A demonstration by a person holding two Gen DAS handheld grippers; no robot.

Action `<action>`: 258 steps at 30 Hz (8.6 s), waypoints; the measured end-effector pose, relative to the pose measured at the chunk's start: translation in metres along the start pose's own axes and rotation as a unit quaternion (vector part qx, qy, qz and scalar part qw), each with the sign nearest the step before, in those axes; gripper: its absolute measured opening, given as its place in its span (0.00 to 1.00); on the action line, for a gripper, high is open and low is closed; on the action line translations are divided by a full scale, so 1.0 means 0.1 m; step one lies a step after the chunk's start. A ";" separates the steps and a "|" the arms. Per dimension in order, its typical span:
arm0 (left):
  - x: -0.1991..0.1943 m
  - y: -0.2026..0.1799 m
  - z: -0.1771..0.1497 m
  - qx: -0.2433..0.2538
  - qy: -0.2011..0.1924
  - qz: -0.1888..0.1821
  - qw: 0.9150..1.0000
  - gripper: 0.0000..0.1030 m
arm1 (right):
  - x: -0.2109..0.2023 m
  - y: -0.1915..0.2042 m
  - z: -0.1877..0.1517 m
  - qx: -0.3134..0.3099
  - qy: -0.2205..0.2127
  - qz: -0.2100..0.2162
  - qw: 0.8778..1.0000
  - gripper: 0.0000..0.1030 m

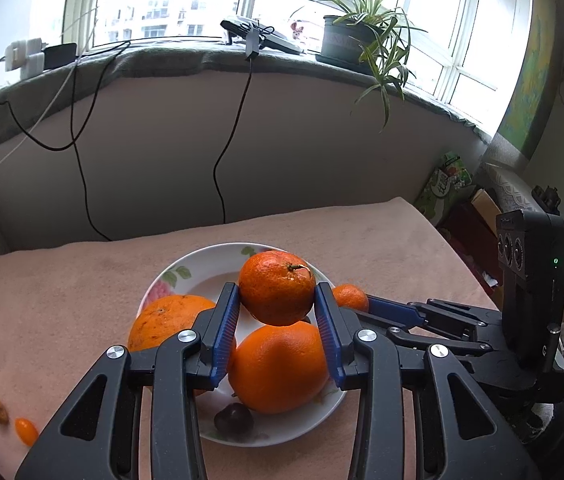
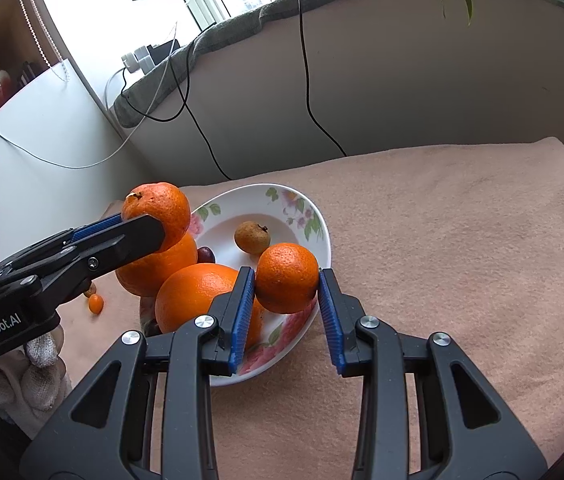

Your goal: Organize fruits

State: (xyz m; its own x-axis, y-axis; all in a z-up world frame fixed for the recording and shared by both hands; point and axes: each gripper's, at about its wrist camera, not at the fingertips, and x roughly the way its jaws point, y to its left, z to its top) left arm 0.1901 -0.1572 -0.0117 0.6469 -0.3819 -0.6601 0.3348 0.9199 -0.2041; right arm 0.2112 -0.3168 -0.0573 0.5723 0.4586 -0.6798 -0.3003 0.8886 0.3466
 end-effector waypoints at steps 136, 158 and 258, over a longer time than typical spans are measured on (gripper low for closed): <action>-0.68 2.41 -1.13 -0.186 0.038 0.089 0.978 0.23 | 1.51 2.81 -0.65 -0.228 0.138 0.091 0.960 0.29; -0.99 2.09 -0.97 -0.153 -0.004 0.086 0.984 0.22 | 1.16 2.67 -0.57 -0.209 0.102 0.094 0.968 0.25; -0.62 0.23 -0.18 0.002 -0.043 0.005 0.999 0.65 | -0.38 0.71 -0.07 -0.076 -0.047 -0.047 0.995 0.81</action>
State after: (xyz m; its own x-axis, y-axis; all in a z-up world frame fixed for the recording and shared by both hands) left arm 0.1455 -0.1103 0.0119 0.7068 -0.3783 -0.5978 0.3296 0.9238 -0.1949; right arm 0.1628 -0.2713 -0.0111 0.6702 0.3784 -0.6385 -0.3502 0.9197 0.1775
